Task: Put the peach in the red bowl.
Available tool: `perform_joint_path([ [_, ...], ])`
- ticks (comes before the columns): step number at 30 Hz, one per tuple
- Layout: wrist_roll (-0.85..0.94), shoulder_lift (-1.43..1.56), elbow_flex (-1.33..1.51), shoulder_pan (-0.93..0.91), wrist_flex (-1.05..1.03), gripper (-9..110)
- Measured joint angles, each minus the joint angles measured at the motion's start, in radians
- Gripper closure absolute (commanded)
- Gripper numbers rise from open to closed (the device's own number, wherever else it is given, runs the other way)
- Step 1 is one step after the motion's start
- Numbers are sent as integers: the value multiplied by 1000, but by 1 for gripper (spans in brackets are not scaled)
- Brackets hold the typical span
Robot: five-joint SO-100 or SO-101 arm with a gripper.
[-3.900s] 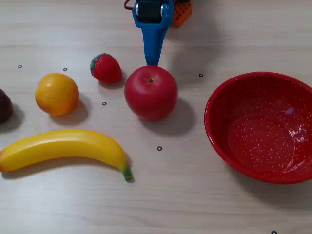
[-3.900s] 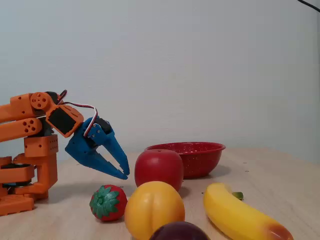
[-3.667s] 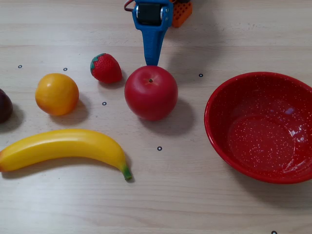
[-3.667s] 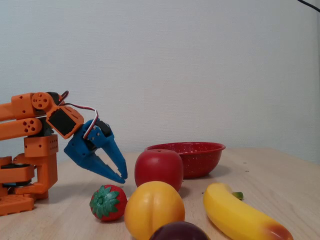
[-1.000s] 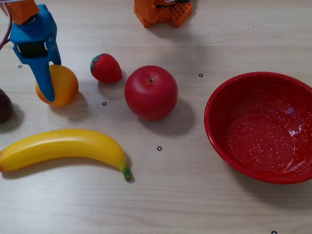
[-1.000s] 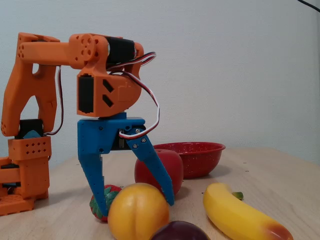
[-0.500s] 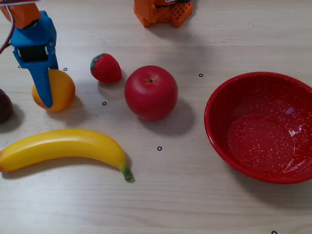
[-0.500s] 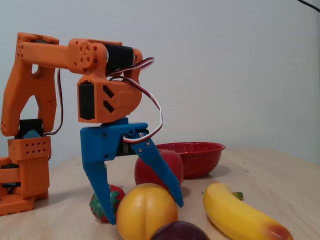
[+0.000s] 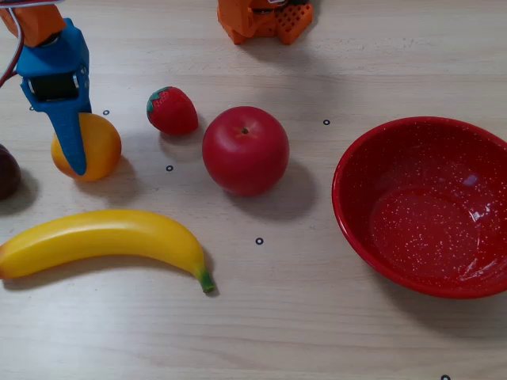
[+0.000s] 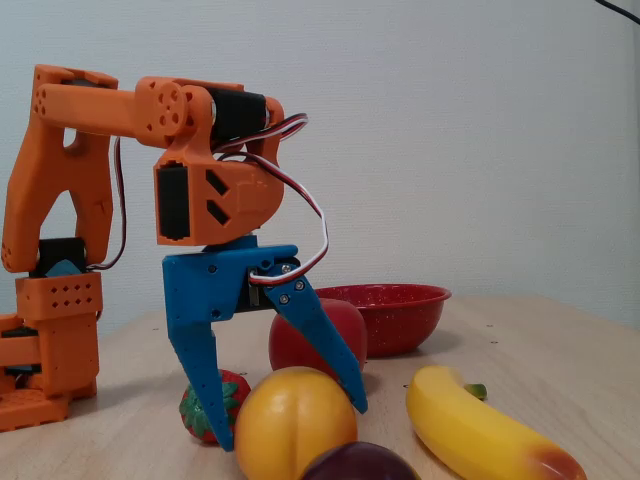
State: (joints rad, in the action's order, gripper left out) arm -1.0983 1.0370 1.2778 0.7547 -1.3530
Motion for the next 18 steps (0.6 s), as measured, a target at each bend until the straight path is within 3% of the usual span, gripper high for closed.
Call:
perform_joint_path([
  [2, 0, 0, 0, 0, 0, 100],
  [3, 0, 0, 0, 0, 0, 101],
  [12, 54, -17, -84, -5, -2, 101],
  [18, 164, -12, -268, -57, -201, 101],
])
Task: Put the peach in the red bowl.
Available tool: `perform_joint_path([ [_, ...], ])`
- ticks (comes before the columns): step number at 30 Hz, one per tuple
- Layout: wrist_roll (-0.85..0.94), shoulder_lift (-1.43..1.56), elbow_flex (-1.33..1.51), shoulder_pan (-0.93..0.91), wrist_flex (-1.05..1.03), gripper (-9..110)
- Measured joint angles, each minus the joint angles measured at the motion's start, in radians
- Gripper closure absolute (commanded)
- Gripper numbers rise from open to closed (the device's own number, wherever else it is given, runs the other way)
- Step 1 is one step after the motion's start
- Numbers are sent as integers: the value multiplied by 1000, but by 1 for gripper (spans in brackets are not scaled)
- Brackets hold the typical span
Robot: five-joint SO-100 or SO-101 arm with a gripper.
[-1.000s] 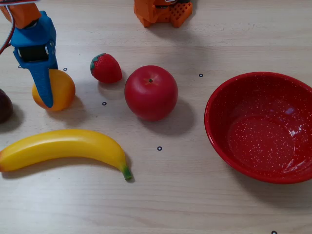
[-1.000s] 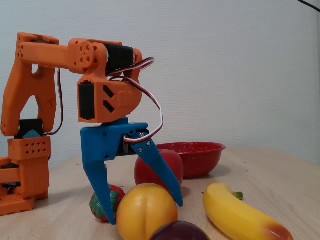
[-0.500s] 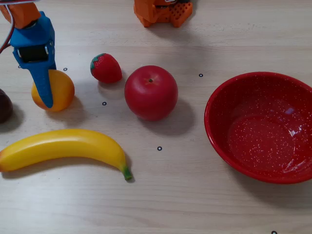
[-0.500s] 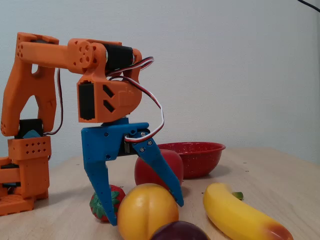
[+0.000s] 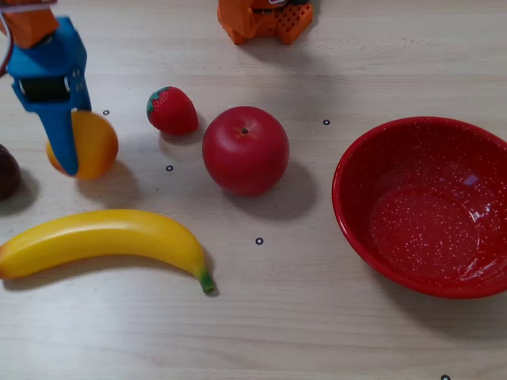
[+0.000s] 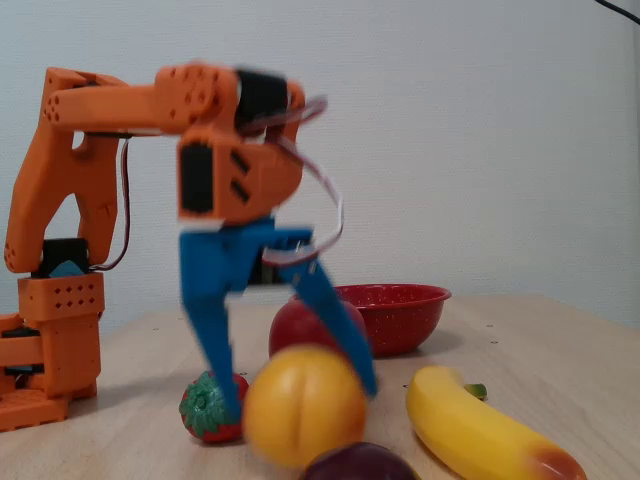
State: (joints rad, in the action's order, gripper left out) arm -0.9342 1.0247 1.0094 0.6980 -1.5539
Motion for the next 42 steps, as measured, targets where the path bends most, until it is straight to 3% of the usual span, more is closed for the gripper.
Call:
perform_joint_path([
  [9, 178, 216, -390, -262, -224, 101],
  [16, 422, 304, -445, -649, -219, 101],
  [21, 606, 304, -437, -936, -78, 101],
  [26, 681, 298, -351, -1175, -15, 101],
  [34, 747, 104, -313, -1229, -15, 101],
  [38, 744, 52, -308, -1230, -52, 74],
  [42, 744, 26, -310, -1224, -71, 60],
])
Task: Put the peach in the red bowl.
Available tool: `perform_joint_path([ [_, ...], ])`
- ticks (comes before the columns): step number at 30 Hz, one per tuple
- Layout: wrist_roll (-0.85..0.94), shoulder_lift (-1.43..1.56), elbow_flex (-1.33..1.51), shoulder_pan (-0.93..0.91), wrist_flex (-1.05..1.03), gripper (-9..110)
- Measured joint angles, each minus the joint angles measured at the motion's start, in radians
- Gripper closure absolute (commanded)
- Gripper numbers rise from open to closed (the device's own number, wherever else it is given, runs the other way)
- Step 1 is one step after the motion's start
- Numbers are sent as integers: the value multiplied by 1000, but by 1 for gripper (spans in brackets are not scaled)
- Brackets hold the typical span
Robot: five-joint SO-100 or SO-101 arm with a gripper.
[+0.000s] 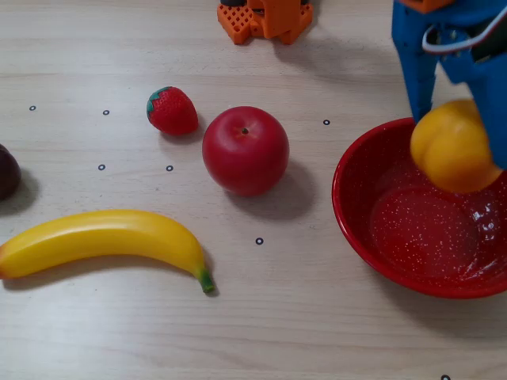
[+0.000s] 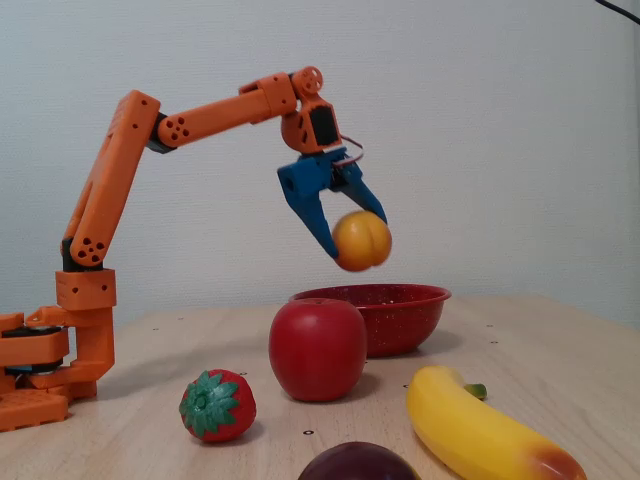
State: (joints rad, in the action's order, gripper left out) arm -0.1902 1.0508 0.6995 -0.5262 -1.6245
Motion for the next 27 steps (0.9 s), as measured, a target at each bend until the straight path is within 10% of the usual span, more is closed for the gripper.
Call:
perform_joint_path([
  [11, 0, -8, 0, 28, 2, 58],
  [27, -2, 316, 49, 192, 18, 101],
])
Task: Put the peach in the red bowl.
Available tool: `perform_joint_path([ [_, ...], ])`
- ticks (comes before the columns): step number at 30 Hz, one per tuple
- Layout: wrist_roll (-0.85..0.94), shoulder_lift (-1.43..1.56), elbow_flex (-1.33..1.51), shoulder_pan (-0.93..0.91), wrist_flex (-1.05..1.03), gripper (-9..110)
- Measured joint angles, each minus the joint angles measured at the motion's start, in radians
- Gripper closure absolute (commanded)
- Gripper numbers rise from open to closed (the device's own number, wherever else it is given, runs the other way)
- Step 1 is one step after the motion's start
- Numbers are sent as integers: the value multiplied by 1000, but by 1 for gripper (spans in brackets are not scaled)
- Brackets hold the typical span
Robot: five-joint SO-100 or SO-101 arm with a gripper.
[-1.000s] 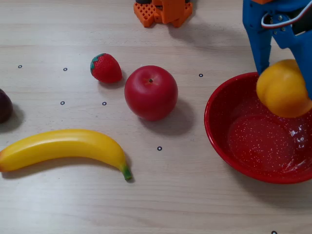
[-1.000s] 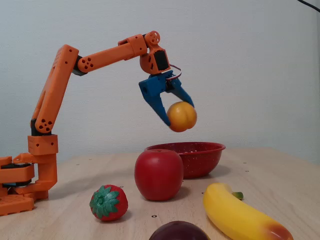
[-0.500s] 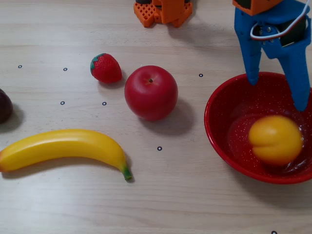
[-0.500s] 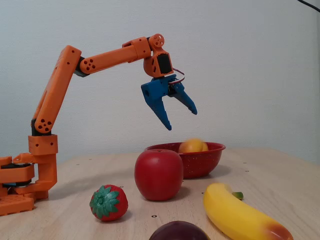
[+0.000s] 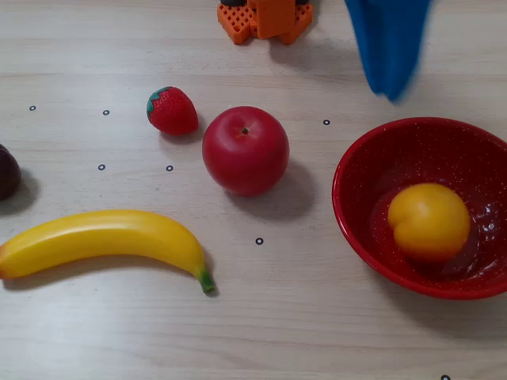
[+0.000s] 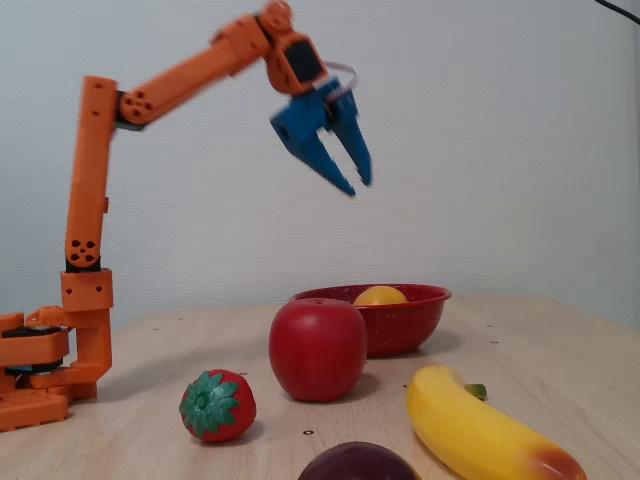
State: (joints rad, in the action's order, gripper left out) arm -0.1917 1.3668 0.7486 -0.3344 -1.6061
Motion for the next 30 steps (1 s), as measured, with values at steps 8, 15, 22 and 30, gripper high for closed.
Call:
perform_joint_path([
  [8, 0, 359, 385, 198, 155, 101],
  [15, -17, 718, 876, 318, 259, 101],
  [22, -11, 1006, 1278, 387, 373, 101],
  [30, -28, 1471, 1782, 385, 428, 101],
])
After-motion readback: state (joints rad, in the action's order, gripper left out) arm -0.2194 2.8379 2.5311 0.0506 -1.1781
